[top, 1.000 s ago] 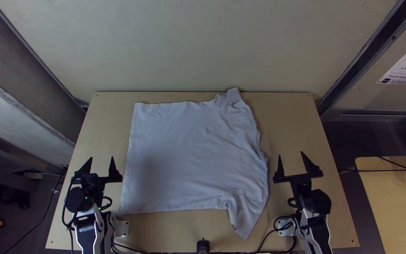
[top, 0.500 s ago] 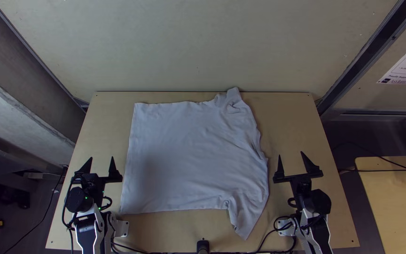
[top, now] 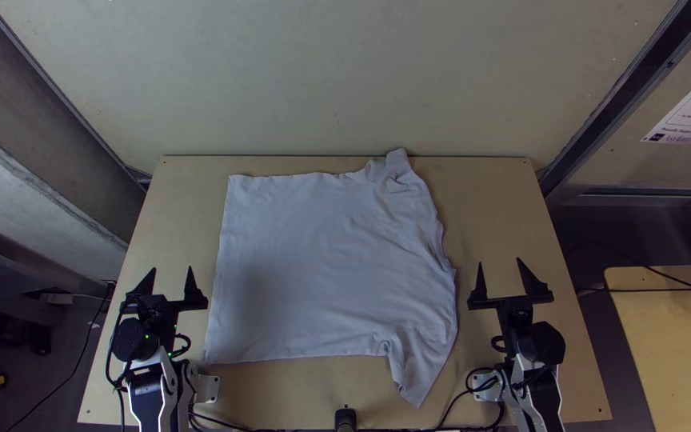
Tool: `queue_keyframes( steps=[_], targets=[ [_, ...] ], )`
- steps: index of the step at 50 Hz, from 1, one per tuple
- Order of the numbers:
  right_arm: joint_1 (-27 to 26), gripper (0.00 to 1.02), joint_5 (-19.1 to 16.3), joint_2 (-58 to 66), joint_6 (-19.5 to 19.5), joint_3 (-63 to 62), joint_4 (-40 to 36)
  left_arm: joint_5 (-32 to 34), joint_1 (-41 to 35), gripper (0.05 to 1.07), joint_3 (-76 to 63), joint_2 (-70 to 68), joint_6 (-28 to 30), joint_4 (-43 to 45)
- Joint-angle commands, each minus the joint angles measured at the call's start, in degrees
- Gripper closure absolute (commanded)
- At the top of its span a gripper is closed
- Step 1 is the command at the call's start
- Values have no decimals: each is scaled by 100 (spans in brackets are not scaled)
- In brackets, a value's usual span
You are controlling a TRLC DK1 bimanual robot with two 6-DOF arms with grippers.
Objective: Fold the t-shirt
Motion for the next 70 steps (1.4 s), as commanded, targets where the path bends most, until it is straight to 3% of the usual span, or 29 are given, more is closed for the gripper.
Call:
queue_keyframes(
  steps=[1, 15, 37, 54, 61, 70],
  targets=[
    [-106, 4, 86, -12, 63, 298, 13, -40, 104, 10, 44, -42, 33, -116],
    [-70, 4, 77, 1341, 151, 1819, 39, -22, -36, 10, 940, 555, -134, 122],
    [-70, 4, 77, 4136, 336, 4376, 171, -40, -370, 10, 3656, 3517, -310, 561],
    [17, 4, 77, 6070, 705, 6222, 31, -339, -687, 10, 6381, 5960, -328, -388],
    [9, 4, 86, 6975, 986, 7180, -418, -339, -766, 10, 7022, 6664, -451, -529],
    [9, 4, 86, 7898, 1162, 7954, -453, -339, -871, 10, 7629, 7560, -635, -626]
  ],
)
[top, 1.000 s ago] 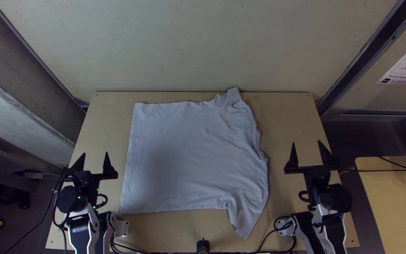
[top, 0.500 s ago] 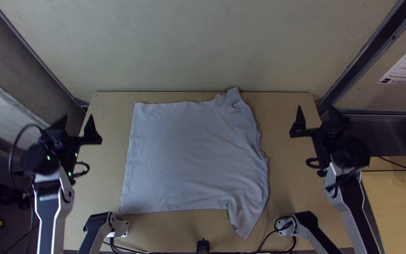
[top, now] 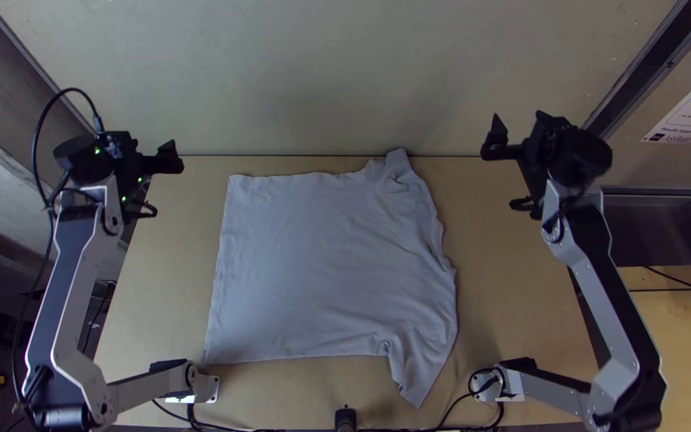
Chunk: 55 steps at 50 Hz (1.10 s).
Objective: Fold the t-shirt
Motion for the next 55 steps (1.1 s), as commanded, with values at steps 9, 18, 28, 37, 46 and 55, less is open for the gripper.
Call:
queue_keyframes(
  steps=[9, 18, 28, 37, 46, 55],
  targets=[
    [107, 4, 56, 1284, 449, 918, -88, -88, -243, 10, 1143, 1285, -260, -427],
    [222, 4, 56, 2181, 791, 1657, -651, -466, -471, 10, 1969, 2322, -488, -1077],
    [186, 4, 38, 3403, 1609, 3001, -2022, -483, -471, 10, 2998, 3720, -769, -1912],
    [151, 4, 29, 4009, 1908, 3397, -2285, -492, -471, 13, 3507, 4608, -813, -2255],
    [186, 4, 29, 4413, 2022, 3599, -2373, -501, -498, 20, 4114, 5372, -831, -2395],
    [222, 4, 29, 4694, 2101, 3819, -2382, -650, -568, 20, 4782, 6067, -849, -2773]
  ],
)
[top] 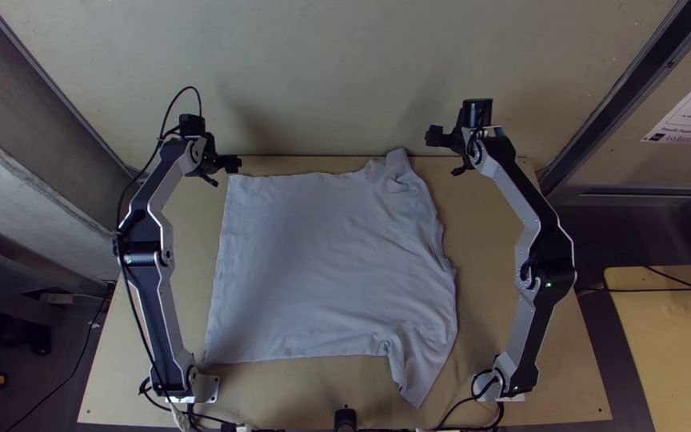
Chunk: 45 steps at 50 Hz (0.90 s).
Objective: Fold the t-shirt
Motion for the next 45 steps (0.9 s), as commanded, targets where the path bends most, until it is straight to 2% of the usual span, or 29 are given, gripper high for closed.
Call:
queue_keyframes(
  steps=[1, 9, 21, 23, 29, 32, 41, 45],
  targets=[
    [42, 4, 14, 207, 197, 291, -21, -60, -72, 20, 452, 404, -119, -266],
    [69, 4, 14, 533, 215, 652, -215, -139, -125, 20, 557, 667, -119, -275],
    [86, 4, 23, 1455, 233, 1979, -1252, -201, -133, 21, 549, 869, -75, -530],
    [95, 4, 14, 1491, 233, 1996, -1243, -210, -142, 34, 549, 905, -48, -530],
    [183, 4, 23, 1622, 233, 2040, -1217, -201, -160, 86, 540, 913, -4, -530],
    [218, 4, 31, 1684, 233, 2040, -1217, -201, -177, 105, 513, 878, -4, -539],
    [315, 5, 14, 1833, 224, 2058, -1217, -201, -177, 104, 461, 729, -127, -539],
    [368, 10, 5, 1939, 224, 2067, -1243, -201, -204, 104, 461, 659, -127, -539]
  ],
)
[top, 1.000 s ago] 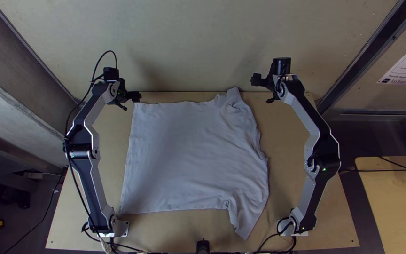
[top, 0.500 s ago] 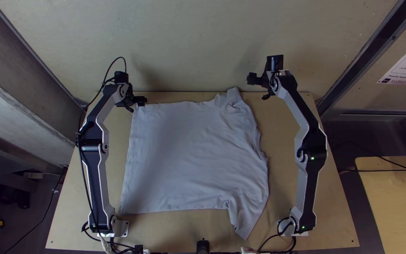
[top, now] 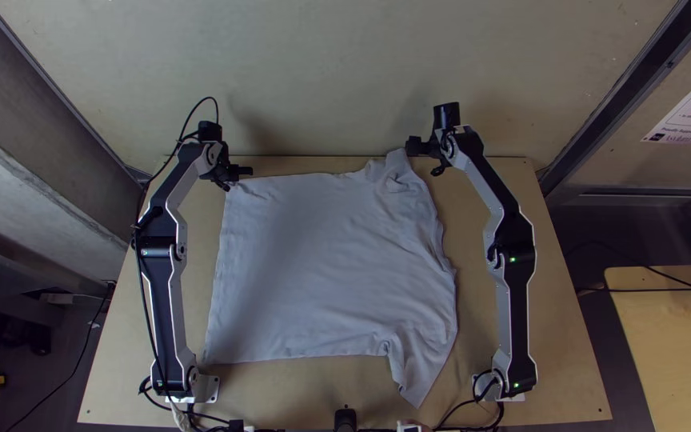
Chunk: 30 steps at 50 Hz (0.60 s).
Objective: Fold the t-shirt
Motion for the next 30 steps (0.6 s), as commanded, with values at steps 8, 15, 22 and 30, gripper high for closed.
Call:
queue_keyframes(
  steps=[8, 15, 22, 30],
  targets=[
    [193, 10, -15, 476, 196, 169, -241, -48, -38, 104, -46, -149, -90, -183],
    [290, 16, -15, 625, 257, 169, -373, -57, -38, 104, -55, -175, -81, -244],
    [343, 22, -41, 775, 284, 205, -381, -57, -20, 104, -64, -210, -81, -297],
    [325, 64, -111, 968, 319, 319, -373, -57, -11, 104, -64, -254, -64, -332]
  ],
)
